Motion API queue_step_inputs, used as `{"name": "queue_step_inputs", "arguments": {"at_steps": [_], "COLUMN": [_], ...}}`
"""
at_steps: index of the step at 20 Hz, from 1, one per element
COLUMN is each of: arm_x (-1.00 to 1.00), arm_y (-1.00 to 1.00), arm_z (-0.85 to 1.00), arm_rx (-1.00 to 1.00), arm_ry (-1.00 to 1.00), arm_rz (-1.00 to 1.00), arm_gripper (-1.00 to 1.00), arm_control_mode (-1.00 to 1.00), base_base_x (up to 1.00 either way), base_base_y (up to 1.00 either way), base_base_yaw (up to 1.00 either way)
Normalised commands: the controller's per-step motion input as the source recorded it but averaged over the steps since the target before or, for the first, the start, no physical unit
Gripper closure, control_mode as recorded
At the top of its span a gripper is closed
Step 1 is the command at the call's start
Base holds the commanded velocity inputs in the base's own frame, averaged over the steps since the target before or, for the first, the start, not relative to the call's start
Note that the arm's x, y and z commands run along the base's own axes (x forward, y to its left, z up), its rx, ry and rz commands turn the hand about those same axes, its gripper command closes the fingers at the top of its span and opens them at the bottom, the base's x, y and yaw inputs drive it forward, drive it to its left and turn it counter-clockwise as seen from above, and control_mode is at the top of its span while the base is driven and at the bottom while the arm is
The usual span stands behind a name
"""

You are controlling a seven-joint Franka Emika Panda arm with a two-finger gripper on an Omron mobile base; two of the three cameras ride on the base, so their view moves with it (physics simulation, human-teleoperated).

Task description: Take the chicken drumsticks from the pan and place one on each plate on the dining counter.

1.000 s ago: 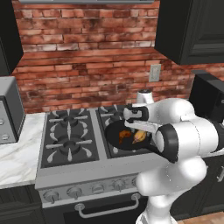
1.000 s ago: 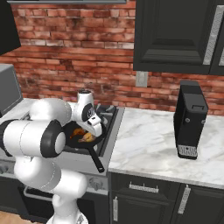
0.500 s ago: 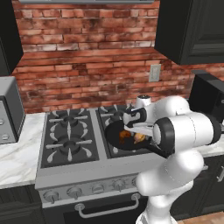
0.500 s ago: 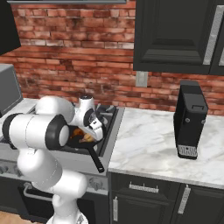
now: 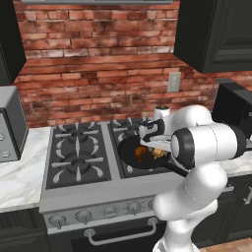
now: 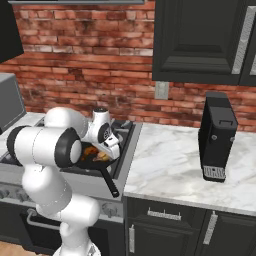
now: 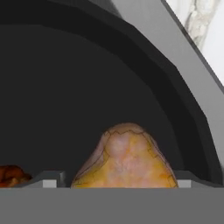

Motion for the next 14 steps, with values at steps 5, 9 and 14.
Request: {"name": "queue_step_inputs", "arguments": {"at_steps": [5,9,14], "arm_x": [-0.22,-0.36,-0.51], "arm_y": [0.00,0.00,0.00], "arm_z": [0.08,0.55,0.77], "arm_rx": [0.00,0.01,0.00], "arm_ry": [-0.05,-0.04,-0.07], "arm_rz": [0.00,0.03,0.04], "arm_gripper": [1.00,1.00,1.00], "arm_control_mode": [-1.00,-1.00,-1.00], "base_base_x": [0.00,0.00,0.00], "base_base_y": [0.00,0.00,0.00], "base_base_yaw": [0.00,0.00,0.00]}}
